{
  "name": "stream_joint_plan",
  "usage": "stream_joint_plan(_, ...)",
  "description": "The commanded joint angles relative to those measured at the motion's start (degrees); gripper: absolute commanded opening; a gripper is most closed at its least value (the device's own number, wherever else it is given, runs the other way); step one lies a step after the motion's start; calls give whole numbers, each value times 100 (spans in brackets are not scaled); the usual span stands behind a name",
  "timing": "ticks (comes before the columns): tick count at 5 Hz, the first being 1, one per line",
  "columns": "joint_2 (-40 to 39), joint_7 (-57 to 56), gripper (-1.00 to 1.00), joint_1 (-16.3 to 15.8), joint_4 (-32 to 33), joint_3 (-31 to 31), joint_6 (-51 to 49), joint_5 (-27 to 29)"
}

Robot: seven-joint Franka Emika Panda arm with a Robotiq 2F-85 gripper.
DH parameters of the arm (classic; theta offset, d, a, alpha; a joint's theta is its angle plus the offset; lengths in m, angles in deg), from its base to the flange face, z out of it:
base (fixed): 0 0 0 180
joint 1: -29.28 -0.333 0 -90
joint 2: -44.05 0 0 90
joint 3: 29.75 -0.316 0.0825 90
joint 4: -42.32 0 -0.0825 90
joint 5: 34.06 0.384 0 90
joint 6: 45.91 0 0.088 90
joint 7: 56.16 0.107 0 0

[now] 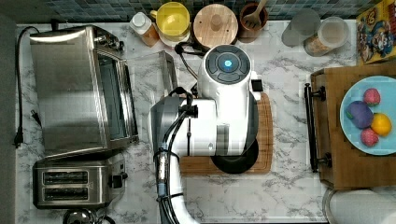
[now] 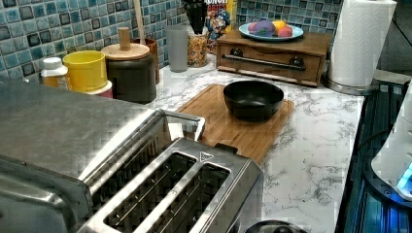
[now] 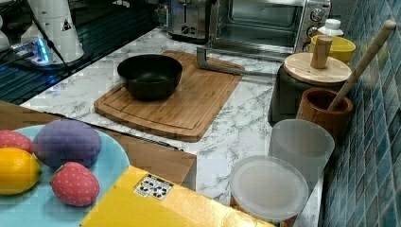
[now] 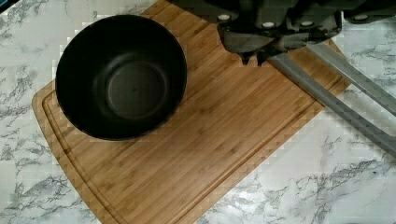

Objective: Pick up the bowl.

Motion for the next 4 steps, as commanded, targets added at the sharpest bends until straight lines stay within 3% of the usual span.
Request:
stream_joint_plan(1,0,-8,-100,-12,3,-32,22,3)
stream_joint_plan(2,0,-8,-100,1,3,-46,22,3)
stream_joint_plan(3,515,-506,-100,152,963,91,516,-5)
stream_joint_plan(4,784,-504,-100,265,1388,262,714,-209)
